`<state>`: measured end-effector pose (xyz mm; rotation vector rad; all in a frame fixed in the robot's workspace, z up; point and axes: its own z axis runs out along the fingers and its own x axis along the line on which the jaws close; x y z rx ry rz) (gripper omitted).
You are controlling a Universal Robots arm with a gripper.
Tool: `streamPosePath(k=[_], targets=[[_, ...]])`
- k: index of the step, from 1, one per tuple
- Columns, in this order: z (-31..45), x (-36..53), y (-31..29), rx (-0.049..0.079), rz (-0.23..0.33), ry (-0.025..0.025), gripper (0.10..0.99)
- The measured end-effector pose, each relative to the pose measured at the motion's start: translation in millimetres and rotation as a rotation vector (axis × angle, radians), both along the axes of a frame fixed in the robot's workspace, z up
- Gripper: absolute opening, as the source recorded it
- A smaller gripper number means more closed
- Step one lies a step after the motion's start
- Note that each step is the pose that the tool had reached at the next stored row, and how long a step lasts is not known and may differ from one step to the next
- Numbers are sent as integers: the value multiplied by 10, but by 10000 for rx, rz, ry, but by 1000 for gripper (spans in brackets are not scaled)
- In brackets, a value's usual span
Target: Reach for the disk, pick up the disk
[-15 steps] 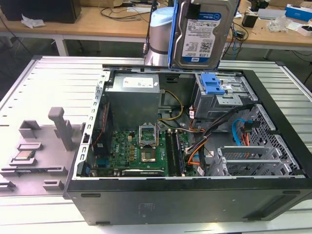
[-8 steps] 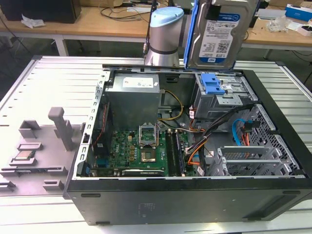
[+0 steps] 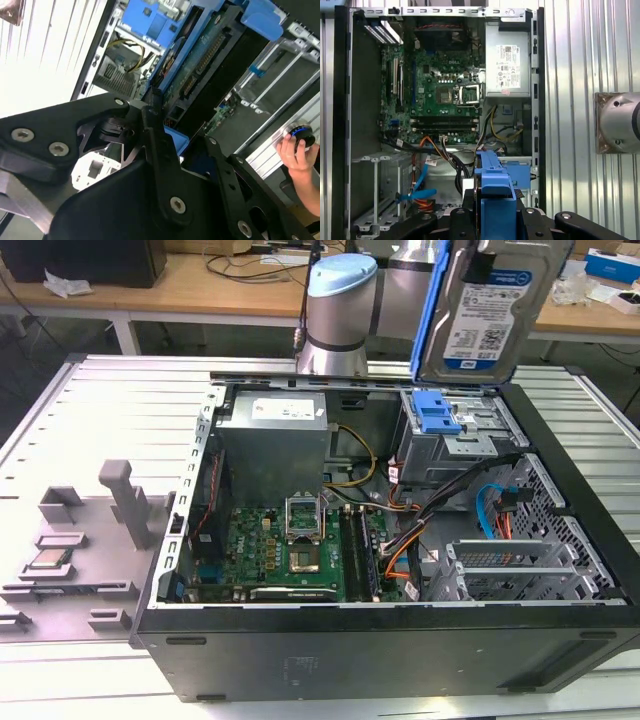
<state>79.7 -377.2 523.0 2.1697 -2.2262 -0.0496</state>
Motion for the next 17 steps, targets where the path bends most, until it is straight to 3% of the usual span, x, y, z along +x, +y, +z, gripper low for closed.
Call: streamPosePath(k=[6,11,15,17], targets=[[-1,251,0,1,-1,4,369],[1,261,-14,-2,-1,4,369],[0,261,-137,0,0,3,369],[0,261,-165,-1,0,3,369]])
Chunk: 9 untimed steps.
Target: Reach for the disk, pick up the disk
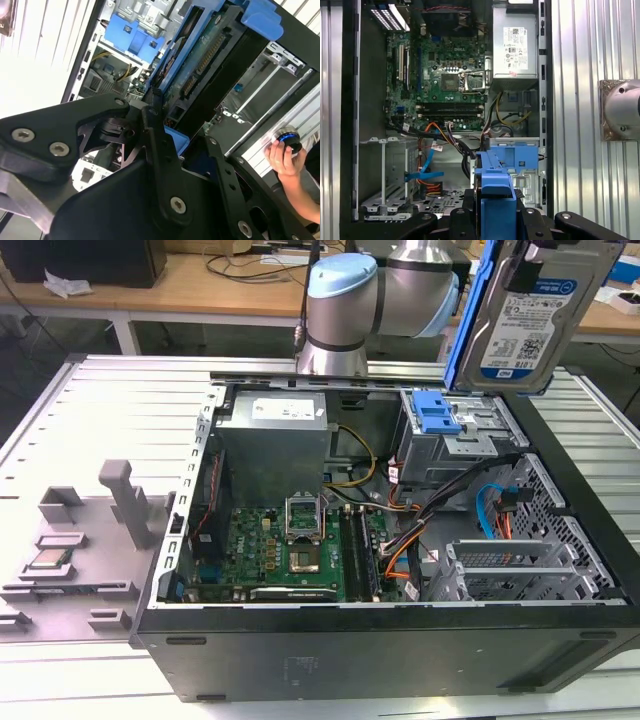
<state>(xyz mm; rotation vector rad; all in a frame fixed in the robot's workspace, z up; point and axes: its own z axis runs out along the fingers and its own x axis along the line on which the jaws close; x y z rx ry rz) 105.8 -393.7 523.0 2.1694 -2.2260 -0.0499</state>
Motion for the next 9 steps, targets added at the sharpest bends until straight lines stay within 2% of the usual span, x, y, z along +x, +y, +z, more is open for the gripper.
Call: streamPosePath(k=[9], targets=[[-1,0,-158,1,0,0,369]])
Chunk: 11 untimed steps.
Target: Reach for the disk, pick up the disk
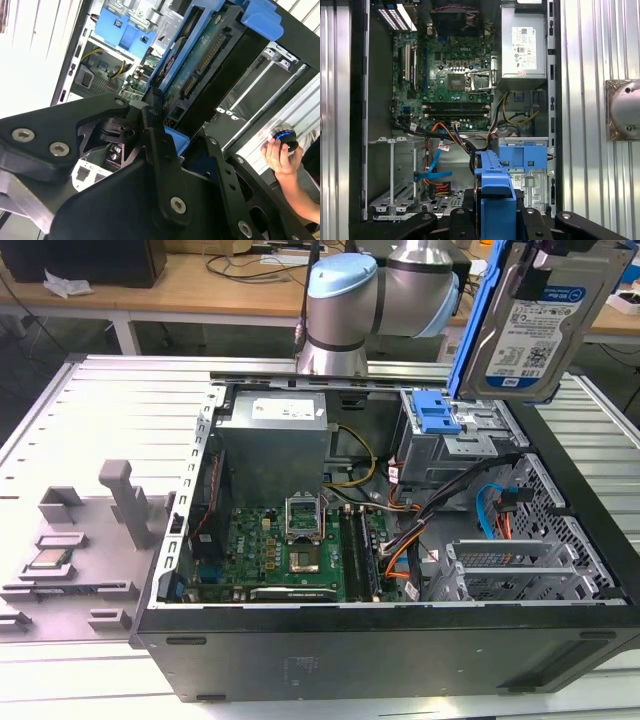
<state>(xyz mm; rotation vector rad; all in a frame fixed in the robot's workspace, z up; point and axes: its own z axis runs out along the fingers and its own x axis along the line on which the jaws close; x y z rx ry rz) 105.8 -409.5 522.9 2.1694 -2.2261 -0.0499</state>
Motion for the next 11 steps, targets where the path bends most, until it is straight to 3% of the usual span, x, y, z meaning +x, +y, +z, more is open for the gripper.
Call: streamPosePath(k=[3,11], targets=[[-1,0,-73,1,0,0,369],[-2,0,-190,0,0,0,369]])
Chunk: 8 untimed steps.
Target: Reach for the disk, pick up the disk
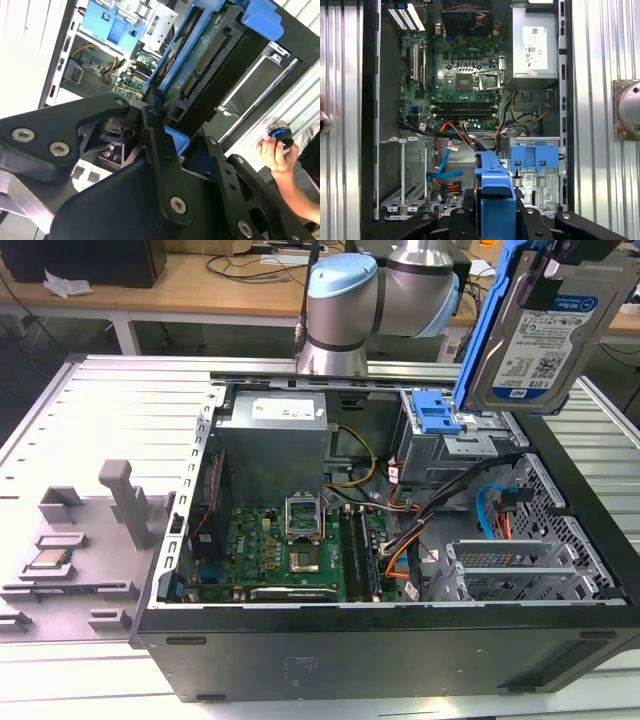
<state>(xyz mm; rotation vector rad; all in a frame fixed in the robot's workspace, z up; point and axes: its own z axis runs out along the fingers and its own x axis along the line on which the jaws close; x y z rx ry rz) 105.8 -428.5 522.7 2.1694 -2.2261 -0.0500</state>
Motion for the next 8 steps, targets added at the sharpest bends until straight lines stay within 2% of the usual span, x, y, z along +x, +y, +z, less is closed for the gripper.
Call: streamPosePath(k=[8], targets=[[-1,0,-117,0,0,0,369]])
